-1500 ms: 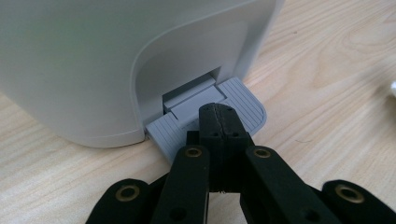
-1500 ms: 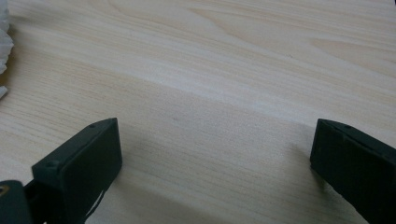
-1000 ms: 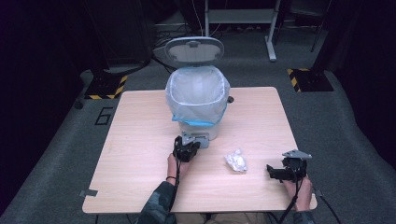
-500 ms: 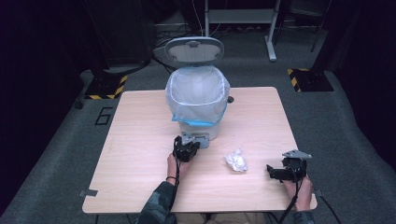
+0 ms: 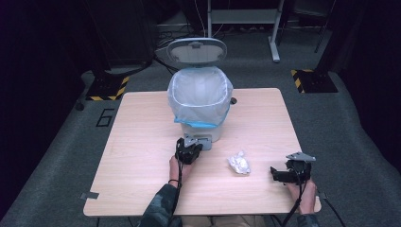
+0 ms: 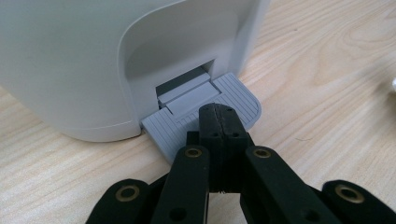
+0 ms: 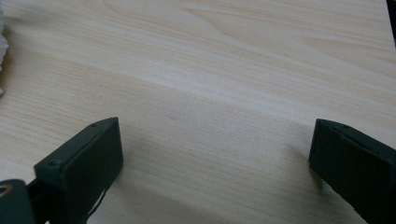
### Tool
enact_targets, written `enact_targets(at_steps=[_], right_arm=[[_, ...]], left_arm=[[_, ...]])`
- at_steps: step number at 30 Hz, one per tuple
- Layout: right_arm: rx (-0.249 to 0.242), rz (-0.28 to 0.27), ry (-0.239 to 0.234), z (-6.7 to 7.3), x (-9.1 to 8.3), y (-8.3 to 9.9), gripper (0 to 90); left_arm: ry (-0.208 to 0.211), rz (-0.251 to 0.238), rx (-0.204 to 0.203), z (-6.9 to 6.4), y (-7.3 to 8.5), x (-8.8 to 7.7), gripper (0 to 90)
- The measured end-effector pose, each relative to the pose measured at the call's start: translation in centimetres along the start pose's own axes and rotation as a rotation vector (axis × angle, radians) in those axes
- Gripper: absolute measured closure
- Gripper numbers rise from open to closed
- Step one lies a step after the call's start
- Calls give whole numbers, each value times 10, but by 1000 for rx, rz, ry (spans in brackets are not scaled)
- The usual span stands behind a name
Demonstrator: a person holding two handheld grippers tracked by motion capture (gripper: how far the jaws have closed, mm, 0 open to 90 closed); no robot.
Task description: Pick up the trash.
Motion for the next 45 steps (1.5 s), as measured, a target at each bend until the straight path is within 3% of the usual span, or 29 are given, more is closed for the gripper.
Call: enact_targets(at_steps=[7,10,16,17,19,22,26,28,29,31,36,38,41,45], right_arm=[[-6,25,-47,9,0,-1,0],[-33,31,-105,24,-1,-4,0],[-75,9,-172,44,-9,-18,0],[-123,-16,-195,52,-13,-26,0],[-158,-23,-209,62,-16,-34,0],[-191,-22,-234,71,-16,-40,0],[-252,-18,-283,95,-14,-53,0],[-260,-16,-286,98,-13,-54,0],[-303,-6,-311,108,-11,-58,0],[-336,4,-325,115,-9,-60,0],[-397,21,-339,126,-1,-65,0],[-394,23,-347,129,0,-66,0],[-439,5,-392,137,6,-71,0],[-469,25,-394,141,15,-74,11]], left_arm=[[-9,8,9,0,1,0,900],[-10,5,5,0,1,0,900],[-2,14,13,2,1,-1,900],[3,9,7,1,1,-1,900],[5,6,3,1,0,0,900],[2,11,8,2,1,-1,900],[10,-1,-4,0,0,0,900],[12,-3,-5,0,0,0,900],[12,-1,-5,0,0,0,900],[13,0,-2,1,0,0,900],[13,0,-2,1,0,0,900],[14,0,-2,1,0,0,900],[16,0,-3,1,0,0,900],[16,6,-2,2,0,-1,900]])
Point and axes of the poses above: each handheld gripper's, and its own axes: x roughly forward along the jaws, y roughly out of its underside, z roughly to its left, the point moved 10 cm from there along x, roughly forward along the jaws, and after that the axes turned 3 degrees about -x, right-handed, at the moved point
